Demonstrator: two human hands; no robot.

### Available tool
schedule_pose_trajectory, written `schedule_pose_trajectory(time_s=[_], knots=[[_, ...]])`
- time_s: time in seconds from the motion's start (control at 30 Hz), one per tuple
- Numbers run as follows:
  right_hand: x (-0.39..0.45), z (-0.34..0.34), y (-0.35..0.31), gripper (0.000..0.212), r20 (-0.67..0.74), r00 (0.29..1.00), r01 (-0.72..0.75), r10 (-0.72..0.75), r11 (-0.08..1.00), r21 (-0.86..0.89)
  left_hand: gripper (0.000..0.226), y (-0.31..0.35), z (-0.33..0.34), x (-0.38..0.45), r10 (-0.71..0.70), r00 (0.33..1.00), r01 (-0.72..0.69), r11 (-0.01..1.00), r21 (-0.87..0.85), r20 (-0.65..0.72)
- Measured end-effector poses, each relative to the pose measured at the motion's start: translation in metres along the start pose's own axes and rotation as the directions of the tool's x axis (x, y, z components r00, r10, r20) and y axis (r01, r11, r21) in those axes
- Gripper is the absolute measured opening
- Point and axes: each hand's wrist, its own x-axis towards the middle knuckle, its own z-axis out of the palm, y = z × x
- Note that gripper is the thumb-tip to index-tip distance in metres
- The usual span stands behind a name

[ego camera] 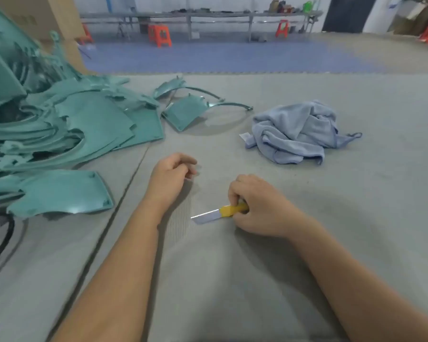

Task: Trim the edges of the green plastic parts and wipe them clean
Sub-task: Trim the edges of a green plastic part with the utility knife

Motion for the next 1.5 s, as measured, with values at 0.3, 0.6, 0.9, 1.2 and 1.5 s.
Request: schedule_pose_trajectory(time_s=[0.3, 0.6, 0.9, 1.2, 1.5], knots=[[-0.002, -0.002, 0.008, 0.018, -0.086, 0.981, -0.163, 0.176, 0.978, 0.133, 0.032, -0.012, -0.001, 0.009, -0.042, 0.998, 0.037, 0.993, -0.109, -0.041], [-0.001, -0.001, 0.023, 0.024, -0.161, 0.927, -0.273, 0.34, 0.903, 0.333, 0.033, -0.009, -0.006, -0.002, -0.081, 0.983, 0.059, 0.989, -0.134, -0.167], [0.05, 0.006, 0.001, 0.039, -0.434, 0.792, -0.455, 0.43, 0.889, 0.052, 0.023, 0.005, -0.049, -0.028, 0.208, 0.96, -0.001, 0.675, 0.738, -0.189], [0.054, 0.053, -0.057, 0.031, -0.322, 0.937, -0.128, 0.136, 0.991, 0.046, 0.088, 0.025, -0.167, -0.059, -0.512, 0.857, 0.066, -0.004, 0.998, -0.059], [0.053, 0.048, -0.046, 0.021, -0.239, 0.931, -0.231, 0.274, 0.953, 0.196, 0.109, 0.015, -0.183, -0.062, -0.61, 0.792, 0.035, 0.078, 0.996, 0.02]])
